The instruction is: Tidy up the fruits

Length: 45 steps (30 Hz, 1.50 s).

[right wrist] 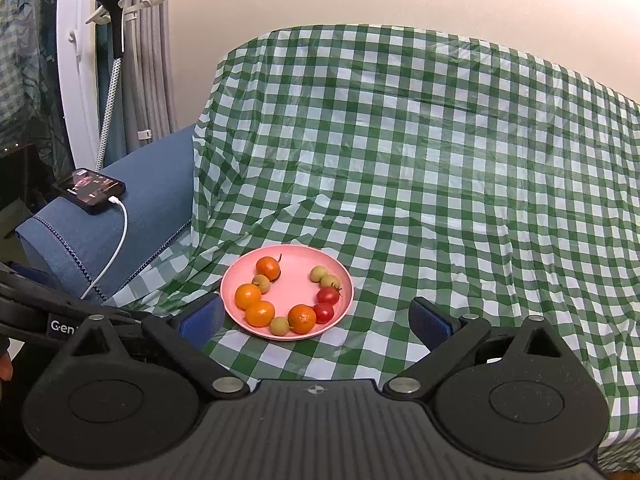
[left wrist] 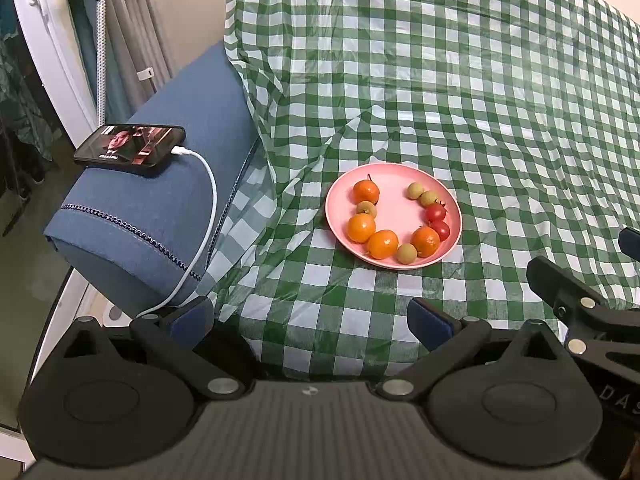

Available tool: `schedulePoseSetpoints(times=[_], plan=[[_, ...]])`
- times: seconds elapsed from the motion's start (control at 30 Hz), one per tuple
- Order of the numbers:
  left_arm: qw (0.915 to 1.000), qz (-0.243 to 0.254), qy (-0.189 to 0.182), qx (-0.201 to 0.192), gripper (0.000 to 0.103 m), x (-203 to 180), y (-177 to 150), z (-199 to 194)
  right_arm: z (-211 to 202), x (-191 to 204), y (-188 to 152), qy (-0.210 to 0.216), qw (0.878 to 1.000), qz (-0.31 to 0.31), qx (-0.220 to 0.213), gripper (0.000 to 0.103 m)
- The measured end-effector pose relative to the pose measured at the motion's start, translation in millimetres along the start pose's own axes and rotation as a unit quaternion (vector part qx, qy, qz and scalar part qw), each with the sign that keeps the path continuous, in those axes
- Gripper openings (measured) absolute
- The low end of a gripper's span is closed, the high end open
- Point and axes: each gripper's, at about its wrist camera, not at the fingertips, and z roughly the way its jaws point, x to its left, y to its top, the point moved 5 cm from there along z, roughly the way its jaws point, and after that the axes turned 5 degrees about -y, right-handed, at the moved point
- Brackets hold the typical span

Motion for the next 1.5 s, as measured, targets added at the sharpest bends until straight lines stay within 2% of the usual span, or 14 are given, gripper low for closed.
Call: schedulePoseSetpoints(times=[0.5,0.67,1.5], plan=[[0.9999,0.012,0.002,-0.003,0.103,-1.8,2.6,2.1,4.0,-7.5,-1.9,0.000,1.000,0.003,0.002,0.099],[0.9996,0.019,0.021,-0.010,0.103,-0.9,3.3,1.2,3.9,-7.6,-1.9,0.000,1.000,0.003,0.002,0.099],[0.9995,0.024,0.017,-0.008,0.103,-4.1,3.4,1.8,4.4,-11.5,-2.0,0.002,1.000,0.002,0.002,0.102]])
